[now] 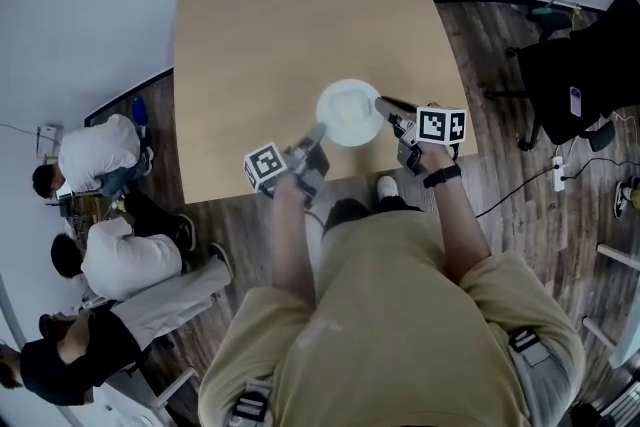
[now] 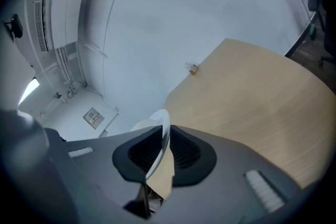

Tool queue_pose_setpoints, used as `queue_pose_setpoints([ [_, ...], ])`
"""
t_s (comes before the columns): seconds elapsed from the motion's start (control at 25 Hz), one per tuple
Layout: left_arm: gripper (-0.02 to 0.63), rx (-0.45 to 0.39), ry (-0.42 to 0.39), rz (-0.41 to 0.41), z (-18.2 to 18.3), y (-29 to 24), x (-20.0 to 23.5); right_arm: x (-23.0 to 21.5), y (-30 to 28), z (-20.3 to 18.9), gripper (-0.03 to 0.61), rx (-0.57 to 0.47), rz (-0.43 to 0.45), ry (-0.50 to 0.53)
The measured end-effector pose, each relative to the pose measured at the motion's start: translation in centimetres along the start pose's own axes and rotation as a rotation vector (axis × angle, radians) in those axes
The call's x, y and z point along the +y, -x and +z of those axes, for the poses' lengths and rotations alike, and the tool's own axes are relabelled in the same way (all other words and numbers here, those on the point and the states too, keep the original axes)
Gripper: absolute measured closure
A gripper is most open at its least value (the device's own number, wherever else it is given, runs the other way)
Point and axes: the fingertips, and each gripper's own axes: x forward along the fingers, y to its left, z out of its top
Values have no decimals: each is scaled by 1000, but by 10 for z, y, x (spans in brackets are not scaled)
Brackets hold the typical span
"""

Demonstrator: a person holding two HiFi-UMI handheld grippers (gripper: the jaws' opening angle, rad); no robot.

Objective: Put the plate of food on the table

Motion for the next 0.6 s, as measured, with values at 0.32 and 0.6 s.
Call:
queue_pose_setpoints([
  [0.32,603,-133,16,-30,-188,159,-45,122,149,-137,538,55,100,111],
  [0.6,603,-182,-36,-13,-276,209,-115,187,247,-163,538,39,153,113],
])
